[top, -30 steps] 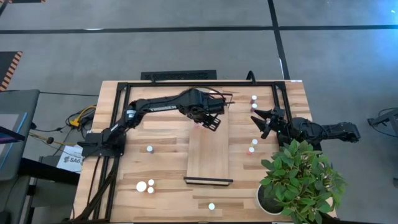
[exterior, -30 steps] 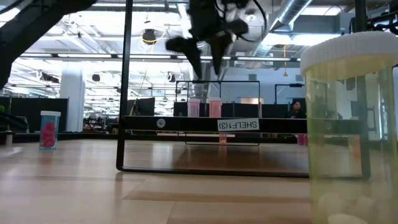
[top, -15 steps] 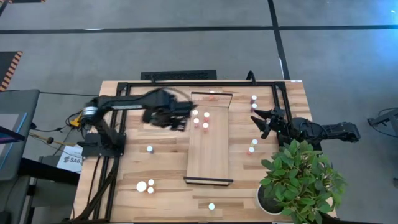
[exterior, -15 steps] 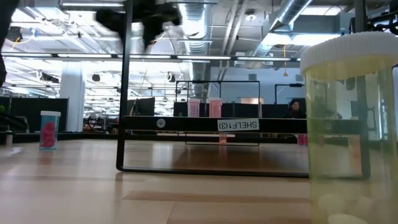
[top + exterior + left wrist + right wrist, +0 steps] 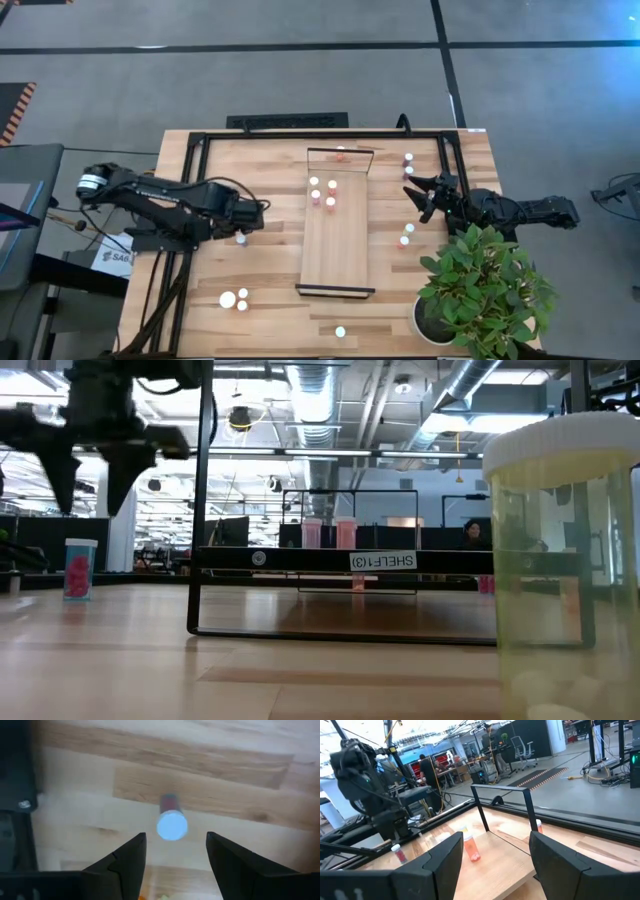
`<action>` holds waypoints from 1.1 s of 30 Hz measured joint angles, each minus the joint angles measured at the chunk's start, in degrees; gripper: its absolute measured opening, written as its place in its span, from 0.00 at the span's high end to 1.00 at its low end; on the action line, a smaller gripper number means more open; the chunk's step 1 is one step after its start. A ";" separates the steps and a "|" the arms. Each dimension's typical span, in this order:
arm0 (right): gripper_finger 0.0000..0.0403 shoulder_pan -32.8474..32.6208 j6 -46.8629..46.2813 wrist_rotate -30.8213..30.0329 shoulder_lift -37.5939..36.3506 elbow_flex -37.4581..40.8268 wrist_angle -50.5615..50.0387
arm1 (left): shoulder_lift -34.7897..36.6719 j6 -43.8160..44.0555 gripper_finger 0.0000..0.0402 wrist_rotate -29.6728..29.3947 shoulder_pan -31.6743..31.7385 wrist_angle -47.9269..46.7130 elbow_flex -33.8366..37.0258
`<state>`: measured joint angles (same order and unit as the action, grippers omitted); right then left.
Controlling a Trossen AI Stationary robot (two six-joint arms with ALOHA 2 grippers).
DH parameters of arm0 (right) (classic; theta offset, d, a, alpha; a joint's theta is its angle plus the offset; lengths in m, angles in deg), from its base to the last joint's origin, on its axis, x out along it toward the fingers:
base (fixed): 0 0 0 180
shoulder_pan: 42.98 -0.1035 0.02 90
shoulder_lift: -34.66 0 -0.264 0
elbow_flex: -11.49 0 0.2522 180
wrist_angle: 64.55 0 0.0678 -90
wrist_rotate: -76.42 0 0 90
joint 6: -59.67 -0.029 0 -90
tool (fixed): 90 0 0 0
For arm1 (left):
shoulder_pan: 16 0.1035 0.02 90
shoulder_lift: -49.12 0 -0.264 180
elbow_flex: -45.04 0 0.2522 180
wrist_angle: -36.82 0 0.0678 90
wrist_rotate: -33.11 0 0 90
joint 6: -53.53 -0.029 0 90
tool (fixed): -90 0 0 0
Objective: Pick and place medicine bottles onto shelf by color
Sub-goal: Put the blue pill bottle on the shelf
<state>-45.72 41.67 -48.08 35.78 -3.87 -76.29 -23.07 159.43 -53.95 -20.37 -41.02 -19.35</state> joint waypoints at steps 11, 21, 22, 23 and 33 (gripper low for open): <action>0.38 -0.02 0.00 0.00 0.00 0.00 0.06 | -0.16 1.54 0.38 -1.33 -0.52 8.06 6.05; 0.38 -0.02 0.00 0.00 0.00 0.00 0.08 | -0.20 3.79 0.22 0.80 -0.59 15.20 11.43; 0.38 -0.01 -0.01 0.00 0.00 0.00 0.08 | -0.20 4.23 0.22 0.90 -0.58 15.17 11.68; 0.38 0.00 -0.01 0.00 0.00 0.00 0.08 | -0.20 4.61 0.22 0.93 -0.59 14.99 11.75; 0.38 -0.01 -0.02 0.00 0.00 0.00 0.08 | -0.20 5.62 0.34 1.60 -0.59 14.93 11.80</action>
<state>-45.73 41.65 -48.08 35.78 -3.87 -76.20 -23.26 165.06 -52.35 -20.96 -26.09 -7.55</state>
